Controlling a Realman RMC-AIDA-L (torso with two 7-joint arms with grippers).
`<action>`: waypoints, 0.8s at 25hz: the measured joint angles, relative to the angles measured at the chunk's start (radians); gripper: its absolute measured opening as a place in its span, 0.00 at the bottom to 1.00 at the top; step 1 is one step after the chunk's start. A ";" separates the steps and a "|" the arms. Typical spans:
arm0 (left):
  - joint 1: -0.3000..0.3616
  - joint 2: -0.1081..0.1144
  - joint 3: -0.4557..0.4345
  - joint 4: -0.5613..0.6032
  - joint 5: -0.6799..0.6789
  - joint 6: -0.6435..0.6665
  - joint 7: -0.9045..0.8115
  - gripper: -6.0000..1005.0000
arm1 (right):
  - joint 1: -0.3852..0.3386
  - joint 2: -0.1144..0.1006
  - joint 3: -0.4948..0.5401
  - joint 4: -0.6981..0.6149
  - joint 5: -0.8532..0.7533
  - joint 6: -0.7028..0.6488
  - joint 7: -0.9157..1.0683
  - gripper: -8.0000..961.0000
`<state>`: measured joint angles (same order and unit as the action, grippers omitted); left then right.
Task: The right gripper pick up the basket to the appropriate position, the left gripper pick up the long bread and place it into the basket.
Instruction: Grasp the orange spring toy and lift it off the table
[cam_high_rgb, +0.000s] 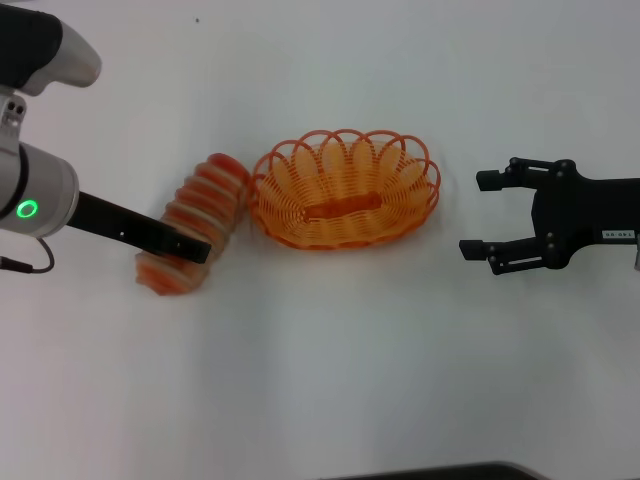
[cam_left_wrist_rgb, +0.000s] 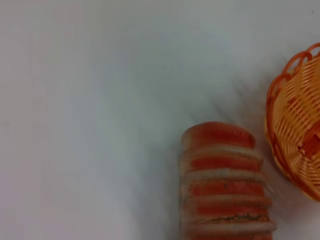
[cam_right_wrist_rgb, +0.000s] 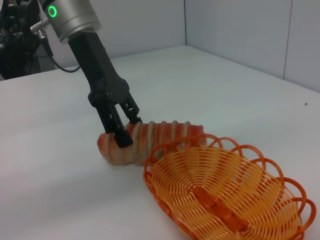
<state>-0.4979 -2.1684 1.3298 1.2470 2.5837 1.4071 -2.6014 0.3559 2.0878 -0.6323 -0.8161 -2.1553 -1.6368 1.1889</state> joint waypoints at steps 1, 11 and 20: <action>0.000 0.001 -0.003 0.003 0.000 0.004 -0.001 0.83 | 0.000 0.000 0.000 0.000 0.000 0.000 0.000 1.00; -0.020 0.004 -0.007 -0.015 -0.001 0.035 0.005 0.75 | 0.000 0.000 -0.001 -0.001 0.000 0.000 0.000 1.00; -0.023 0.003 -0.019 -0.010 -0.001 0.047 0.003 0.61 | 0.002 -0.002 -0.003 -0.002 0.000 0.000 0.000 1.00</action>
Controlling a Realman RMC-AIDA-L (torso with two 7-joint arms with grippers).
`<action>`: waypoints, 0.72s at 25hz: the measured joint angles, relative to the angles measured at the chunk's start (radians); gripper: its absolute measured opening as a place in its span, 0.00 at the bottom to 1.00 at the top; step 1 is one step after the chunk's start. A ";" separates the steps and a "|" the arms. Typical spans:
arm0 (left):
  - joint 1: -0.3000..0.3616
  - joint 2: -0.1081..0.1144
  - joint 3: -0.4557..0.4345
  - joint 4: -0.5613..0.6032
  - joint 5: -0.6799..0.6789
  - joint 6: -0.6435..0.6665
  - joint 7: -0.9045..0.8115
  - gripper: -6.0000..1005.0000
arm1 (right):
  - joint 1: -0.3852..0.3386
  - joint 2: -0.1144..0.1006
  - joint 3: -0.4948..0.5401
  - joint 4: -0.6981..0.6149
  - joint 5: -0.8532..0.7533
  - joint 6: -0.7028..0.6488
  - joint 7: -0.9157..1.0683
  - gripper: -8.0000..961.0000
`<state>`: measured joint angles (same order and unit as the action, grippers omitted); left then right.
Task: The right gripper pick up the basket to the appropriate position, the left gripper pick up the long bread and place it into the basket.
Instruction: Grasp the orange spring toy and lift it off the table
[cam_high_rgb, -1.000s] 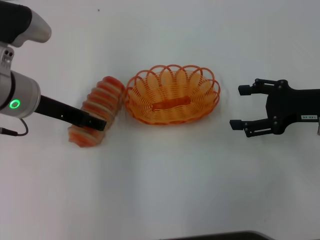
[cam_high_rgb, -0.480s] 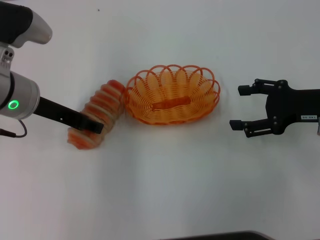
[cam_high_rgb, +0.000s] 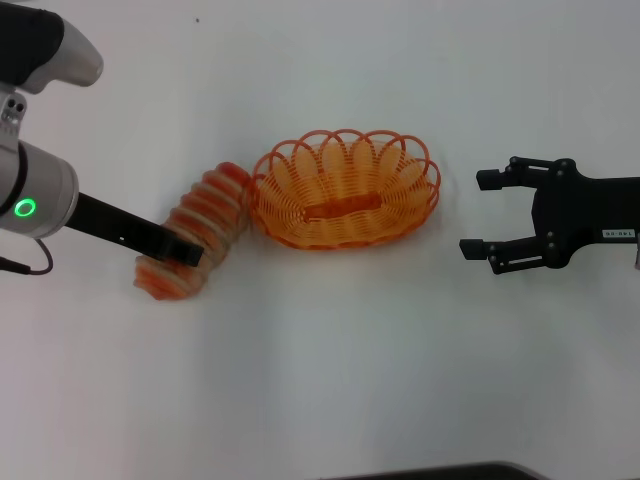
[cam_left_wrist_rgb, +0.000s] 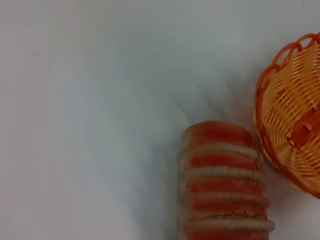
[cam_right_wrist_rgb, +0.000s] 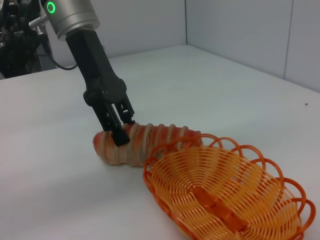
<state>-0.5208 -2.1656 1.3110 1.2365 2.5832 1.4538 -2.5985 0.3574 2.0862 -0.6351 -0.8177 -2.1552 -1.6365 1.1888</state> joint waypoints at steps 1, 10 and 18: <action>0.000 0.000 -0.001 0.000 0.000 0.001 0.000 0.59 | 0.000 0.000 0.000 0.000 0.000 0.000 0.000 1.00; -0.002 -0.001 -0.016 -0.002 -0.003 0.001 0.004 0.48 | 0.000 -0.002 0.000 -0.005 0.000 -0.001 0.000 1.00; -0.002 0.001 -0.026 -0.003 -0.005 0.000 0.005 0.43 | 0.000 0.000 0.000 -0.012 0.000 -0.003 0.000 1.00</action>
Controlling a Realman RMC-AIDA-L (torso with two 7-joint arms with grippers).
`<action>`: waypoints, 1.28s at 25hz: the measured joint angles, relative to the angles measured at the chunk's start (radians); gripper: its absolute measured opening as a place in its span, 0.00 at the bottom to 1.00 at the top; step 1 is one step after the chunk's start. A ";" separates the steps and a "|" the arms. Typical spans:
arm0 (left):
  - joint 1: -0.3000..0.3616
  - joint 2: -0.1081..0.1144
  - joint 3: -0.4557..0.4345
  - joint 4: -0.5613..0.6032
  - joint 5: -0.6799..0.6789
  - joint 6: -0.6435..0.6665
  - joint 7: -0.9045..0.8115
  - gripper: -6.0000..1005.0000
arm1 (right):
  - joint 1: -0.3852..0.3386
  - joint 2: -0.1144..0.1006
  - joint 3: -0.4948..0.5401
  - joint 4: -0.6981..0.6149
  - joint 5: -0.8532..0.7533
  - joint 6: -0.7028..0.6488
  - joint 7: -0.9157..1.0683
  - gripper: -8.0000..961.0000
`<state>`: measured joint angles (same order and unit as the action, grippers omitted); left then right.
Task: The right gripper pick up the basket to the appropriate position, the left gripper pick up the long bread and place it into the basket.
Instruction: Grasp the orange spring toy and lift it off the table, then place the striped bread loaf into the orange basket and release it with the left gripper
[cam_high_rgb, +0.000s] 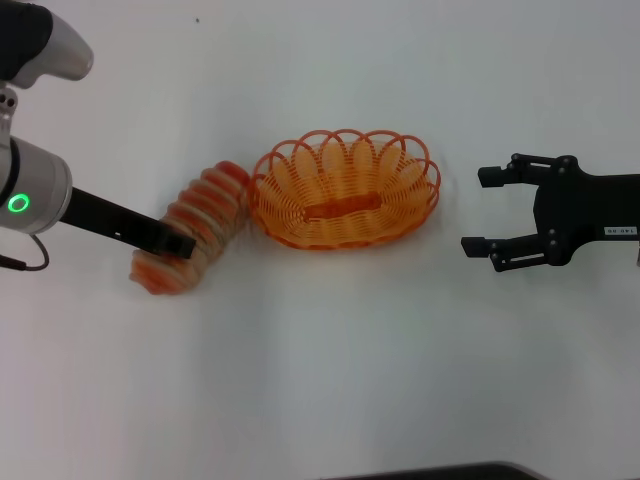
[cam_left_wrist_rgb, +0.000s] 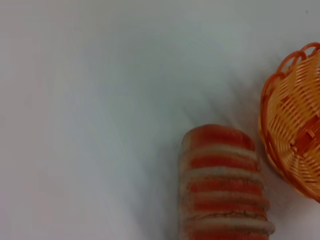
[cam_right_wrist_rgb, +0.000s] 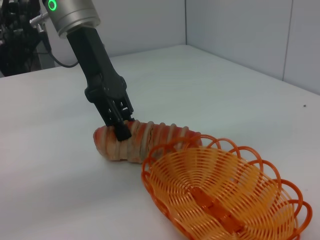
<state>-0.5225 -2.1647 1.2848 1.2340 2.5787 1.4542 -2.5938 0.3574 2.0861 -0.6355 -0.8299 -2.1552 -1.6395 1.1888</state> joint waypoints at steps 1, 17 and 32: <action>0.000 0.000 0.000 0.002 0.000 0.000 0.000 0.42 | 0.000 0.000 -0.001 0.000 0.000 0.000 0.000 1.00; -0.089 0.031 -0.243 0.062 -0.056 0.077 0.360 0.32 | 0.001 0.000 -0.010 0.000 0.000 -0.002 0.000 1.00; -0.205 -0.007 0.131 -0.014 -0.227 -0.021 0.542 0.21 | 0.003 0.002 -0.030 0.002 0.000 -0.021 0.023 1.00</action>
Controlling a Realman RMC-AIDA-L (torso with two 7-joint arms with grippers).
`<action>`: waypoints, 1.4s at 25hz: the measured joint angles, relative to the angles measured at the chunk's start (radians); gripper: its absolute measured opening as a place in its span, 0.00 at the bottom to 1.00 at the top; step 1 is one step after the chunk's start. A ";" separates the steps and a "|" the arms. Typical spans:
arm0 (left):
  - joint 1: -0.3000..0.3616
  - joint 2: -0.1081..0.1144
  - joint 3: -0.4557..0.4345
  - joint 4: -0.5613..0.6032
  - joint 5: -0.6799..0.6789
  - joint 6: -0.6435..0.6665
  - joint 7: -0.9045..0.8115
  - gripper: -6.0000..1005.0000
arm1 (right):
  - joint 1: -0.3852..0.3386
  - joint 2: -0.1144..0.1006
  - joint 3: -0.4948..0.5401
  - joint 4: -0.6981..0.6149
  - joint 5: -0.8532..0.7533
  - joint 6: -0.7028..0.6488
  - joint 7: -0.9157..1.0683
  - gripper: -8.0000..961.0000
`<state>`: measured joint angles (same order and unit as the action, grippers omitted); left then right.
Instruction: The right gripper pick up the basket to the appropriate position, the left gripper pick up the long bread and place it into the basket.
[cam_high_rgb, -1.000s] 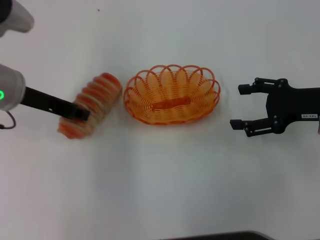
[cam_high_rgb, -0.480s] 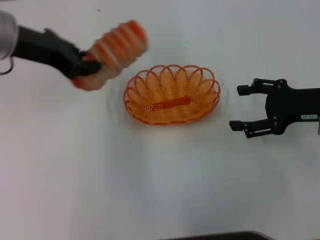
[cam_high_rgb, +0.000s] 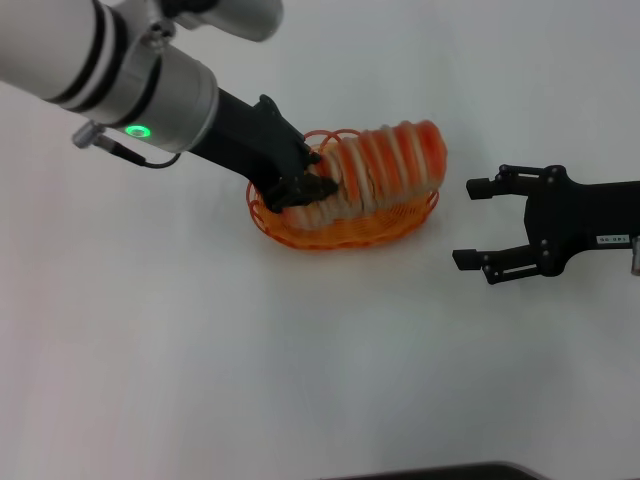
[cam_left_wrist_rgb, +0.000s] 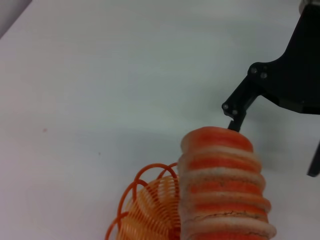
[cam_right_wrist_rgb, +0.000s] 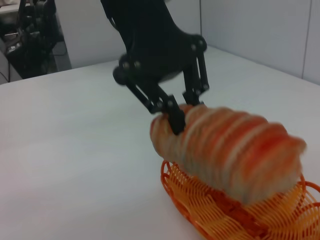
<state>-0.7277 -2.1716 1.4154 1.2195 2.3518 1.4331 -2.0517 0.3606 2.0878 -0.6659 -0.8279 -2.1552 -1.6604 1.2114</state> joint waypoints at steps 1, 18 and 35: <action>0.002 0.000 0.023 -0.011 -0.001 -0.028 -0.003 0.21 | 0.000 0.000 -0.004 -0.001 0.000 0.000 0.002 1.00; 0.055 0.001 0.054 -0.030 -0.032 -0.149 -0.025 0.37 | 0.010 0.000 -0.020 0.000 0.000 0.002 0.015 1.00; 0.310 0.039 -0.732 -0.158 -0.262 0.339 0.442 0.92 | 0.021 -0.003 -0.003 -0.005 0.007 -0.013 0.017 1.00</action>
<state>-0.4180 -2.1327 0.6839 1.0615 2.0896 1.7720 -1.6094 0.3819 2.0847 -0.6686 -0.8330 -2.1482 -1.6737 1.2280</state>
